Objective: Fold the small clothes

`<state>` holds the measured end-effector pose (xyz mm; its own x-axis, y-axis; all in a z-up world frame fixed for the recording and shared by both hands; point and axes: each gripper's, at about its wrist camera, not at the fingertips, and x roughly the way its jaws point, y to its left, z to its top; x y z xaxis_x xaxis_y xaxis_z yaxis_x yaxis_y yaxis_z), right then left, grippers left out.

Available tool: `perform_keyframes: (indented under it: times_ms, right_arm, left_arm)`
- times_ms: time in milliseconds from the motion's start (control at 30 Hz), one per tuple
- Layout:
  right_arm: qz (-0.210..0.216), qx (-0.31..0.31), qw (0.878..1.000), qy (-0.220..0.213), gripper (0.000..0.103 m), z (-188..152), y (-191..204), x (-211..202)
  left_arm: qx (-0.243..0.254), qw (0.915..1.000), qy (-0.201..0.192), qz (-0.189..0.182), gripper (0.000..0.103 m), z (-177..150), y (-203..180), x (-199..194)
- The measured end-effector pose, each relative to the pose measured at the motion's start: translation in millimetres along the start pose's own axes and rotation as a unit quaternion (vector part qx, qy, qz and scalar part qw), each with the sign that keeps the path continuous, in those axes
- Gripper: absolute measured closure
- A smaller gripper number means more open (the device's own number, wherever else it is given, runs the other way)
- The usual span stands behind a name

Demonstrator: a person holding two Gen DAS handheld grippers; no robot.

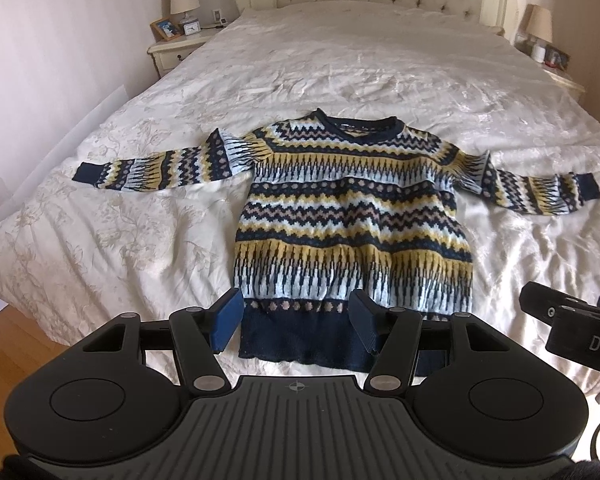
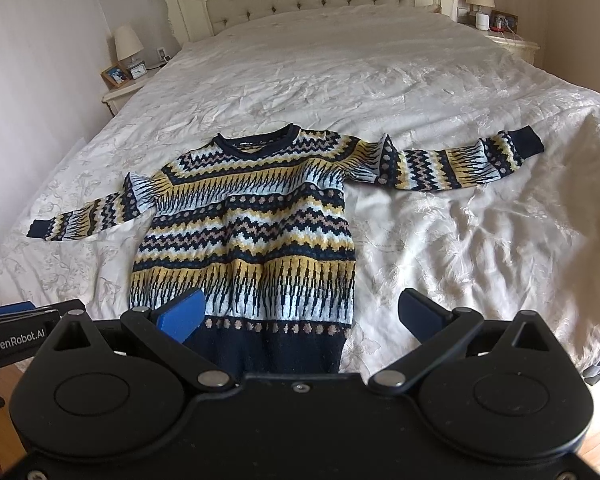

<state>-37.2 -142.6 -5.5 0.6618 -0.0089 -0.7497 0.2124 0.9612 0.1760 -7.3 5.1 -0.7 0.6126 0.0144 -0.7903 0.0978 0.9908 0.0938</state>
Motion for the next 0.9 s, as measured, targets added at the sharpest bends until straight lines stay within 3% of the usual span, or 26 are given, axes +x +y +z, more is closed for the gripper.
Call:
perform_keyframes:
  times_ms: [900]
  right_arm:
    - [0.006, -0.003, 1.0, 0.013, 0.001, 8.0, -7.0, 14.0]
  left_arm:
    - [-0.004, 0.9995, 0.03, 0.008, 0.046, 4.1, -7.6, 13.8]
